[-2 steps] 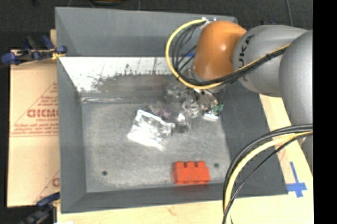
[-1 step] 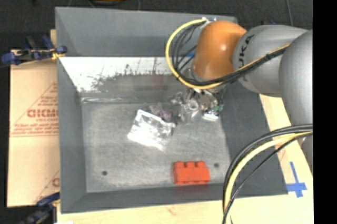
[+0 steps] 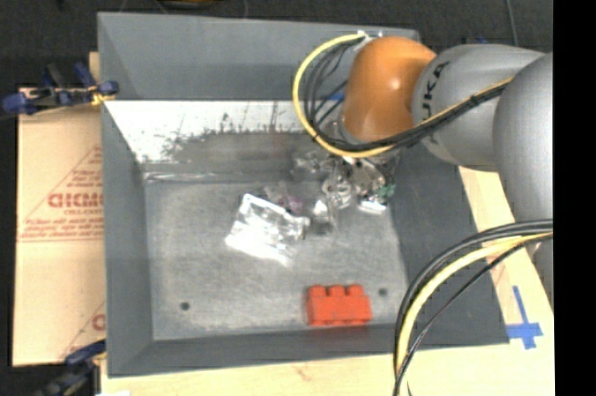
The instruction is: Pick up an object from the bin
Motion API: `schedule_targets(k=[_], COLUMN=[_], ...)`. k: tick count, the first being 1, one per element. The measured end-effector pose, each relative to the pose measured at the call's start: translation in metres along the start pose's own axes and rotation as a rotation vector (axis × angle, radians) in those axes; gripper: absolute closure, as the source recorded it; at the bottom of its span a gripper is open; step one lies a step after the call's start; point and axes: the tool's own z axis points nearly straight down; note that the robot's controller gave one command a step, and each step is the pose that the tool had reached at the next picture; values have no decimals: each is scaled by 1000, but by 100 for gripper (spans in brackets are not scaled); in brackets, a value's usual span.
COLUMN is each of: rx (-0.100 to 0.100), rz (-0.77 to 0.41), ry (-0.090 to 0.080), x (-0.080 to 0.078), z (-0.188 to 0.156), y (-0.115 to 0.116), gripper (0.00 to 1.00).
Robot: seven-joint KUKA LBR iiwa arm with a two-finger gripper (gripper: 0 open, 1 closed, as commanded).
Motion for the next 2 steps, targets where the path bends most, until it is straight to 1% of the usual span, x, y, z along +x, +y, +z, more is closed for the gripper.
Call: schedule_targets(k=[1,2], rx=[1,2], rz=[-204,-201], ry=[1,0], x=[12,11], z=[0,0], y=[44,42], gripper=[0,100])
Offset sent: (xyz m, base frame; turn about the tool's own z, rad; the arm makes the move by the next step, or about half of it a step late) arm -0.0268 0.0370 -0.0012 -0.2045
